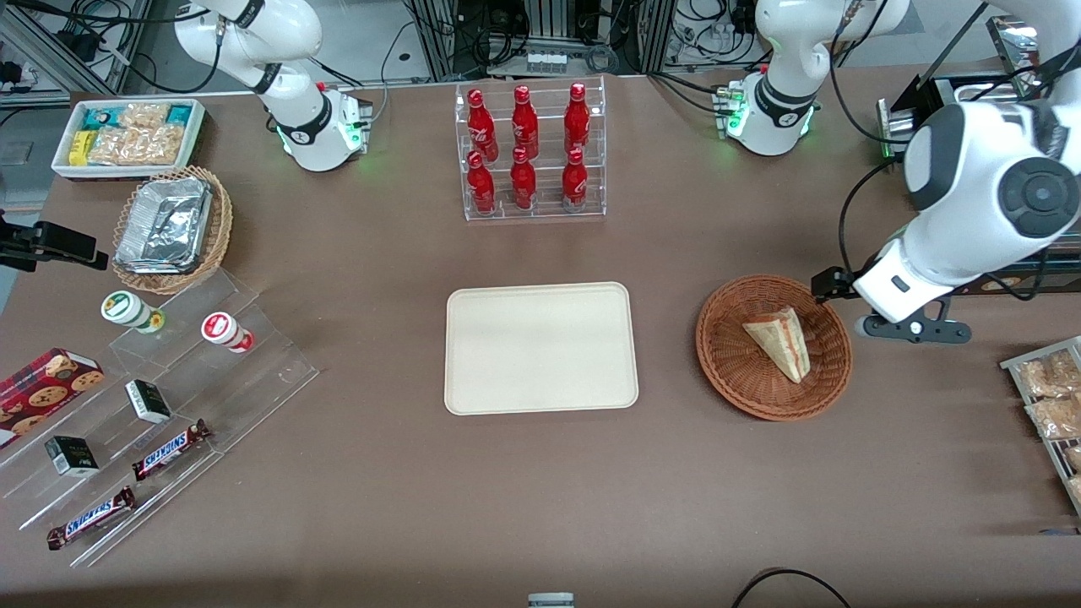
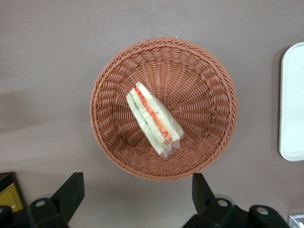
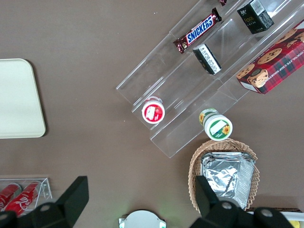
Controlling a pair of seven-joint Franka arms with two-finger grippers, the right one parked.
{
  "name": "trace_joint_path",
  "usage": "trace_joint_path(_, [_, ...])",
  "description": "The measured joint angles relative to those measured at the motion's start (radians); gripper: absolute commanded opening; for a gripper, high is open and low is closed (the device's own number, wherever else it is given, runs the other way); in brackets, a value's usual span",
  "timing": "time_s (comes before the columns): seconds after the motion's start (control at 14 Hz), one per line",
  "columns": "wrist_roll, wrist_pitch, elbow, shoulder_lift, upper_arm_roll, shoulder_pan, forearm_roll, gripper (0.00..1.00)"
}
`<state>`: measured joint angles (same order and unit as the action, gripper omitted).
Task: Place sandwich from basket to tray
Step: 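Move the left gripper over the wrapped sandwich in the wicker basket, then lower the left gripper and close it on the sandwich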
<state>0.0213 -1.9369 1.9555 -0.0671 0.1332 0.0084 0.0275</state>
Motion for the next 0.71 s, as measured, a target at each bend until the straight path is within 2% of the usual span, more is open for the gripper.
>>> trace_joint_path(0.36, [0.107,-0.248,0.197,0.032,0.002,0.000,-0.002,1.00])
trace_joint_path(0.71, [0.369,-0.347,0.260,0.032,0.008,-0.001,-0.005,1.00])
